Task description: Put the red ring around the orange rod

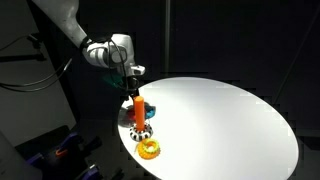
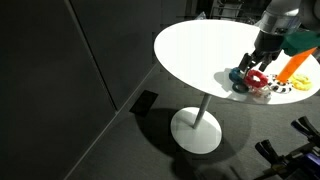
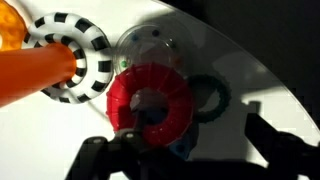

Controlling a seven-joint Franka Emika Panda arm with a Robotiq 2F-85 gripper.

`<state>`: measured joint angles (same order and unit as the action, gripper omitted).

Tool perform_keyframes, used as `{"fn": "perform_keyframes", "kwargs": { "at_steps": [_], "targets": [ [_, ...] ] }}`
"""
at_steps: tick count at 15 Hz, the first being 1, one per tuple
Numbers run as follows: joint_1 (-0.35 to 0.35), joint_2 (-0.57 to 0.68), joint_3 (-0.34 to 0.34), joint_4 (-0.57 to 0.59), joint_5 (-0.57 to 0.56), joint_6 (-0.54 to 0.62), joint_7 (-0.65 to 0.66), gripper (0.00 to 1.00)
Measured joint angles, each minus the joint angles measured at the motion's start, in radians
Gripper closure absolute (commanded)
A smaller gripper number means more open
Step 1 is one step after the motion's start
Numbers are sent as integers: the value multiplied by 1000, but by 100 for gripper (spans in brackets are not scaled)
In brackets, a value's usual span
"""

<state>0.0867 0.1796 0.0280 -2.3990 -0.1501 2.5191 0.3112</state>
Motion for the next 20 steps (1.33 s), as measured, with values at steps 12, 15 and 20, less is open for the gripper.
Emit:
{"fn": "perform_keyframes", "kwargs": {
  "at_steps": [12,15,20],
  "targets": [
    [0,77,-11,13,42,61,-37,0],
    [0,84,-11,14,58,61,-49,26],
    [0,86,-11,16,72,61,-62,67]
  ]
}}
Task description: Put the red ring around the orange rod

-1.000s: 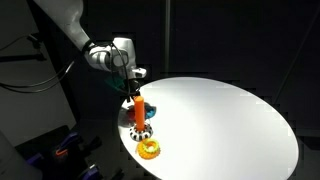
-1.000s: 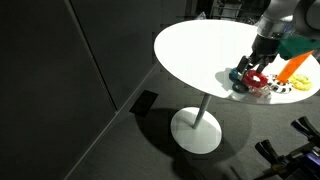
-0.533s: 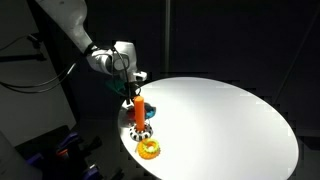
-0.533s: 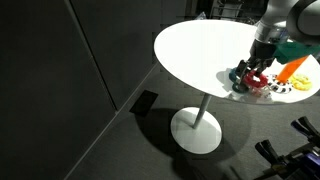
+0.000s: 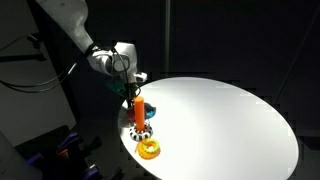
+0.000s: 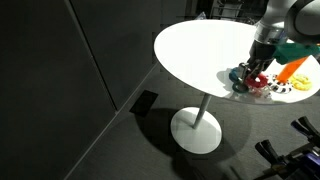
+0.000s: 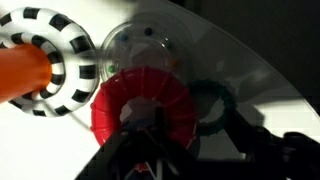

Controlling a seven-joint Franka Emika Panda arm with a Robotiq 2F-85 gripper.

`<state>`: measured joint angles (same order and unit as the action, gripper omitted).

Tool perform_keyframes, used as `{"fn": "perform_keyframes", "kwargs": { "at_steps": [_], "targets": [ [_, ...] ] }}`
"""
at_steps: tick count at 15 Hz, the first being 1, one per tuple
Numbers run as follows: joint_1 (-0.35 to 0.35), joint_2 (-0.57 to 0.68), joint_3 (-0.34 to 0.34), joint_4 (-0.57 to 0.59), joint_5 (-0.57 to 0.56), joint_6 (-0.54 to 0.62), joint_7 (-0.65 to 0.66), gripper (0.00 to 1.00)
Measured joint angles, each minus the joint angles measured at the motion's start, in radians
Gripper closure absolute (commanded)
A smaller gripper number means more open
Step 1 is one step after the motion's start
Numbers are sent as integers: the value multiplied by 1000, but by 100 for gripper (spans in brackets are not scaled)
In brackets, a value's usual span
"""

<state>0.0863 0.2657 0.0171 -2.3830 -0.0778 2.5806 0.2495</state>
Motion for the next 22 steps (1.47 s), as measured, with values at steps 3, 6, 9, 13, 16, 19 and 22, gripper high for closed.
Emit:
{"fn": "perform_keyframes", "kwargs": {
  "at_steps": [3,6,9,13,16,19,22],
  "targets": [
    [0,-1,-2,7,0,-3,0,91],
    [0,-14,-10,23,0,-29,0,90],
    [0,-46,-18,44,0,-80,0,90],
    [-2,-108,-22,73,-1,-159,0,90],
    [-9,-156,-23,101,-6,-218,0,90],
    [-21,-202,-24,137,-6,-289,-2,90],
    [-40,-243,-25,171,-10,-354,-10,90]
  ]
}}
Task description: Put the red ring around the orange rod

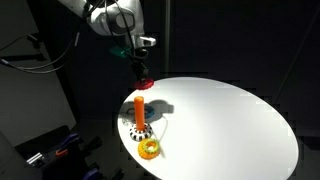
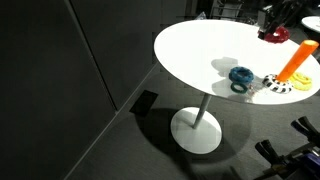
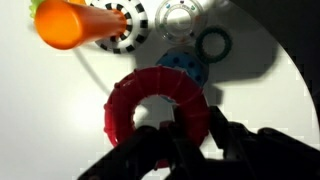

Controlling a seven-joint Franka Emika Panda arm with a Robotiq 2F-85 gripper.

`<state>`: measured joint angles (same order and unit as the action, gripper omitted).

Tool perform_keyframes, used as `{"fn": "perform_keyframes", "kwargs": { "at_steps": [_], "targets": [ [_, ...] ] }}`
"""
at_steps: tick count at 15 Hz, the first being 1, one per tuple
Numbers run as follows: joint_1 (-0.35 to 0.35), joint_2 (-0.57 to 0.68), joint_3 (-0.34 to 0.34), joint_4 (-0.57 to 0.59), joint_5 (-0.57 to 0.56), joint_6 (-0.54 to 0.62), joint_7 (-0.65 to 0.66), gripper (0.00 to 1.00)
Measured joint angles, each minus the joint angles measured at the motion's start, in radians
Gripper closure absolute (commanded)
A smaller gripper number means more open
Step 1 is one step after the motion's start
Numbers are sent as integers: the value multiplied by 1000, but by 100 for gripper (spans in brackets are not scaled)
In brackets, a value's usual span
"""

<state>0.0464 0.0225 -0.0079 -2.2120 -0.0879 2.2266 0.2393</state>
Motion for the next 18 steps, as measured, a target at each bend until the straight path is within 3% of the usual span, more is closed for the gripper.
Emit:
{"fn": "perform_keyframes", "kwargs": {
  "at_steps": [10,18],
  "targets": [
    [-63,-120,-25,4,2,-186,-83,90],
    [-86,-152,-54,-82,28,-218,-120,90]
  ]
}}
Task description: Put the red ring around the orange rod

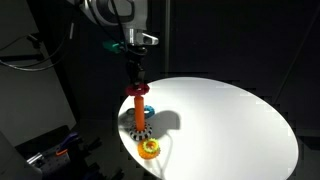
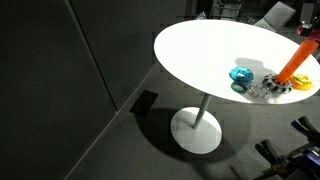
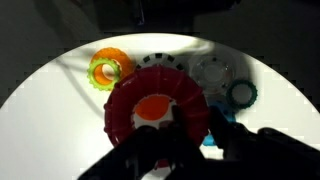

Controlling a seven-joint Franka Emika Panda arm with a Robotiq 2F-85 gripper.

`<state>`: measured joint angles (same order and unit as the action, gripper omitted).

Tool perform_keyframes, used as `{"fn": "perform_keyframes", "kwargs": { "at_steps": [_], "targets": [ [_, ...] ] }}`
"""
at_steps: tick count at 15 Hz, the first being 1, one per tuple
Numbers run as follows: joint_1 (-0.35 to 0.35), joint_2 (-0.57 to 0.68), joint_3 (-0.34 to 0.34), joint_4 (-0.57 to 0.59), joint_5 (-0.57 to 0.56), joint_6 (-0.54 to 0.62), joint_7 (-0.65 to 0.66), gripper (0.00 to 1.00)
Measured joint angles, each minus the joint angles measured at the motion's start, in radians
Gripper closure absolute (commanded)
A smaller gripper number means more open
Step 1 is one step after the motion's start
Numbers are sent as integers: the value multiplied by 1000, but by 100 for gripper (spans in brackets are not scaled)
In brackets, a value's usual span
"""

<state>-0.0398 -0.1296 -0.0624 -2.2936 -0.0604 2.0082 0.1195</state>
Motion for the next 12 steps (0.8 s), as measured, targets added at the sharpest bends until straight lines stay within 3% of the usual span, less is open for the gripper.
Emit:
{"fn": "perform_keyframes", "kwargs": {
  "at_steps": [12],
  "targets": [
    [-14,-7,-8,-55,10,48,-11,90]
  ]
}}
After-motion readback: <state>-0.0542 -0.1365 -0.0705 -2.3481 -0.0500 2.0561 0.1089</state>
